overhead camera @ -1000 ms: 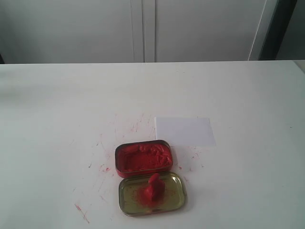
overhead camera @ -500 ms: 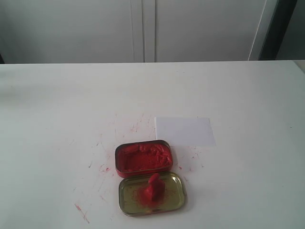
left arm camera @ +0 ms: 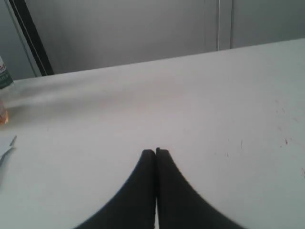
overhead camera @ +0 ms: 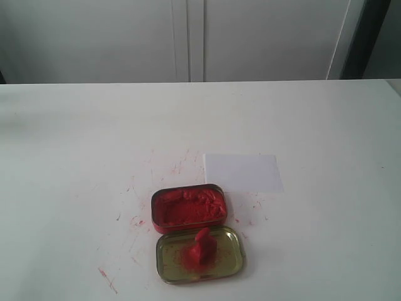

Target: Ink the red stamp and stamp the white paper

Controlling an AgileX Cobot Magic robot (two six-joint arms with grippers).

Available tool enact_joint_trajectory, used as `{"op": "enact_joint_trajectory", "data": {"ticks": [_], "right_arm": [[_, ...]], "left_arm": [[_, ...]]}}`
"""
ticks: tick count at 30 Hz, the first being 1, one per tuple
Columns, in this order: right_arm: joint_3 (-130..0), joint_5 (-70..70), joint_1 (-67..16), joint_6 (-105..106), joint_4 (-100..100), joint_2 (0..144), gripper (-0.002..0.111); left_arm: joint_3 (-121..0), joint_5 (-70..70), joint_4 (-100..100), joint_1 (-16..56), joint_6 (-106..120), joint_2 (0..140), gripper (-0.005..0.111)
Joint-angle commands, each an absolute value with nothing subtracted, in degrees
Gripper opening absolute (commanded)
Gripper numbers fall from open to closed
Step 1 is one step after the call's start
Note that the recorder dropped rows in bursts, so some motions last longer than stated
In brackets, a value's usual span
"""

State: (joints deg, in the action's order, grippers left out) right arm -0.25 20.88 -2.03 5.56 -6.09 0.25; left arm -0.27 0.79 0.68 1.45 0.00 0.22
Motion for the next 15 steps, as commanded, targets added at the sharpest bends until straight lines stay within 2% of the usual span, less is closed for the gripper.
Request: {"op": "enact_joint_trajectory", "data": {"ticks": [1, 15], "right_arm": [[0.0, 20.1, -2.2, 5.4, -6.0, 0.0, 0.000], [0.0, 20.1, -2.2, 5.4, -6.0, 0.0, 0.000]], "left_arm": [[0.0, -5.3, 0.7, 1.3, 0.0, 0.0, 0.000], [0.0, -6.0, 0.7, 1.3, -1.7, 0.0, 0.000]]}}
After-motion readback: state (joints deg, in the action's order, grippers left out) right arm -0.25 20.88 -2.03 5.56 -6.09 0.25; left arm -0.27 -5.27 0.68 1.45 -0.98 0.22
